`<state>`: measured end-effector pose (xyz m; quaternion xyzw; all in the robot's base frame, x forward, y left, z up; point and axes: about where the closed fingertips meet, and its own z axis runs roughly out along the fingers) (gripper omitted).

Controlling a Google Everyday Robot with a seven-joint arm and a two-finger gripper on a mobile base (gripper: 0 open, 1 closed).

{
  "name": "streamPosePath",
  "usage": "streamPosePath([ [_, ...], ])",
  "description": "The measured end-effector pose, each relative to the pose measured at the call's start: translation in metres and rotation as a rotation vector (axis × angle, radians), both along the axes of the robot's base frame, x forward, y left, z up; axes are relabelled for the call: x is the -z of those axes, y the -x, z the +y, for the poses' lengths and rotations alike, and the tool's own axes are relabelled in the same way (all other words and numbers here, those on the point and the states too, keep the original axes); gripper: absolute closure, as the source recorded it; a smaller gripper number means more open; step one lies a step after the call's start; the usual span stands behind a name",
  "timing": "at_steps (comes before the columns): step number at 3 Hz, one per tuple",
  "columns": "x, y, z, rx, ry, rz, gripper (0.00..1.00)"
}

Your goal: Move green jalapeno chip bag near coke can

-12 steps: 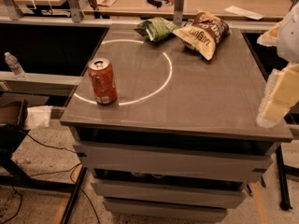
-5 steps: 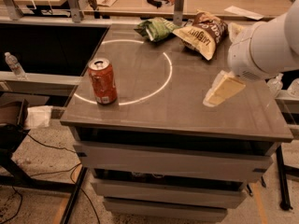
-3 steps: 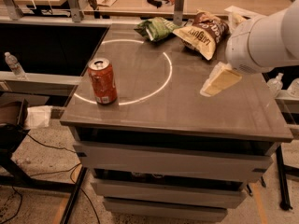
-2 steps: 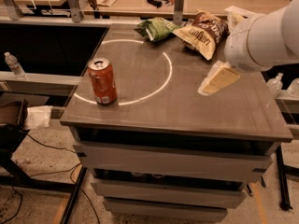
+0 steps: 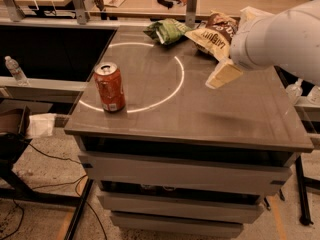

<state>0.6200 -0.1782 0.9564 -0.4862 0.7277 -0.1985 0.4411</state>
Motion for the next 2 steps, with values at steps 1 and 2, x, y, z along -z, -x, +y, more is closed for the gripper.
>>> streamPosePath([
  [1, 0.001, -0.034, -0.017, 0.082, -0.024, -0.034, 0.0],
  [2, 0.003, -0.069, -0.03, 0.159, -0.137, -0.045, 0.0],
])
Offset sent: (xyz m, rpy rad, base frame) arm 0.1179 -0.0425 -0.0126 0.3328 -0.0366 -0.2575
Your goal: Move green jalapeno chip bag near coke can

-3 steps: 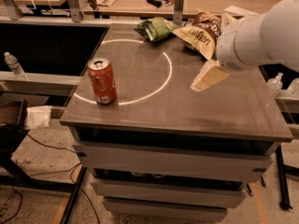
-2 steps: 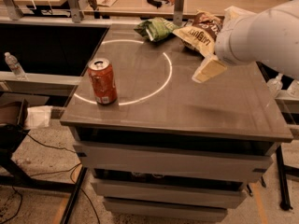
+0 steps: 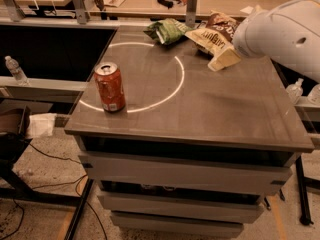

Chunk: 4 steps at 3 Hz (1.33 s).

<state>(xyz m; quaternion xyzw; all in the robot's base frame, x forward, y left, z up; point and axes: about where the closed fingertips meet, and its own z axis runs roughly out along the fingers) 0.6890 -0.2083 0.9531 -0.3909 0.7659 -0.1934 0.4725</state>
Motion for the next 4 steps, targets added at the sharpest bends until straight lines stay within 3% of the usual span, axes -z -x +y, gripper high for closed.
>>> streamPosePath([
  [1, 0.006, -0.034, 0.009, 0.017, -0.114, 0.017, 0.0],
  [2, 0.01, -0.059, 0.028, 0.016, -0.18, 0.041, 0.0],
  [3, 0.013, -0.081, 0.048, 0.008, -0.236, 0.049, 0.0],
  [4, 0.013, -0.081, 0.048, 0.008, -0.236, 0.049, 0.0],
])
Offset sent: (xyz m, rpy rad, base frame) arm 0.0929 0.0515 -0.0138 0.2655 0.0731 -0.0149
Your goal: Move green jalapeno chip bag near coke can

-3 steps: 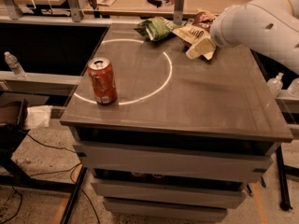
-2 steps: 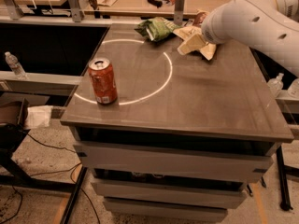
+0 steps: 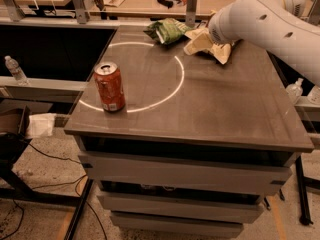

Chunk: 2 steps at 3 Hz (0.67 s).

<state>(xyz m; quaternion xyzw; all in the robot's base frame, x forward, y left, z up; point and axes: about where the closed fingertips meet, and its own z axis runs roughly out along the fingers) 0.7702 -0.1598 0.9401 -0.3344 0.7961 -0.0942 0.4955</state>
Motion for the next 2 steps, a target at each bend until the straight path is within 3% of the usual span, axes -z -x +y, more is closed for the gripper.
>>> streamPosePath([
  [2, 0.019, -0.025, 0.028, -0.035, -0.009, 0.054, 0.0],
])
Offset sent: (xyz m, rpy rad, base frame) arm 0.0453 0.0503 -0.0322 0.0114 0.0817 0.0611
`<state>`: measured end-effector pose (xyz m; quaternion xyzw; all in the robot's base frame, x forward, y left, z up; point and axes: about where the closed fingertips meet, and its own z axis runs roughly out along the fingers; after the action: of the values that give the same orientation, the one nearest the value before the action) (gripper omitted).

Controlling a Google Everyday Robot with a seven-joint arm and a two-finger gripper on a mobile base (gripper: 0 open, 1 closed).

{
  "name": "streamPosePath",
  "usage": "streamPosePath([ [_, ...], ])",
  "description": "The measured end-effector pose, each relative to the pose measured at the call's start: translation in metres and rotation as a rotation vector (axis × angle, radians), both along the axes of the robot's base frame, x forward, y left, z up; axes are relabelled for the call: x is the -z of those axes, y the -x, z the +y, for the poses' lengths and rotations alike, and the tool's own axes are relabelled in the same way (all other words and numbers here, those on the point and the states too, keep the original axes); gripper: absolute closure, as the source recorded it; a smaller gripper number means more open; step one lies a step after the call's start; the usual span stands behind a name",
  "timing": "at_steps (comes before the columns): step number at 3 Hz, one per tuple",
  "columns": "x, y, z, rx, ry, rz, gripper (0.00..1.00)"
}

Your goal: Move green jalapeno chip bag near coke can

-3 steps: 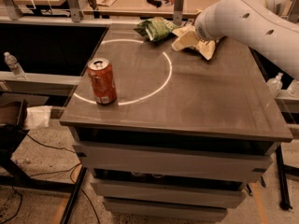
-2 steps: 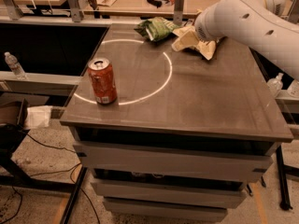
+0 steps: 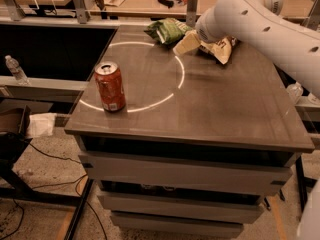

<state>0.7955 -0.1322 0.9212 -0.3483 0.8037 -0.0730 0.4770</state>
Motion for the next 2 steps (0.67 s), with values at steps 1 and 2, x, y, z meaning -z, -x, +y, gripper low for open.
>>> streamPosePath([
  [1, 0.013, -0.016, 0.019, -0.018, -0.013, 0.023, 0.0],
  [2, 0.024, -0.037, 0.03, -0.016, -0.077, 0.039, 0.0],
])
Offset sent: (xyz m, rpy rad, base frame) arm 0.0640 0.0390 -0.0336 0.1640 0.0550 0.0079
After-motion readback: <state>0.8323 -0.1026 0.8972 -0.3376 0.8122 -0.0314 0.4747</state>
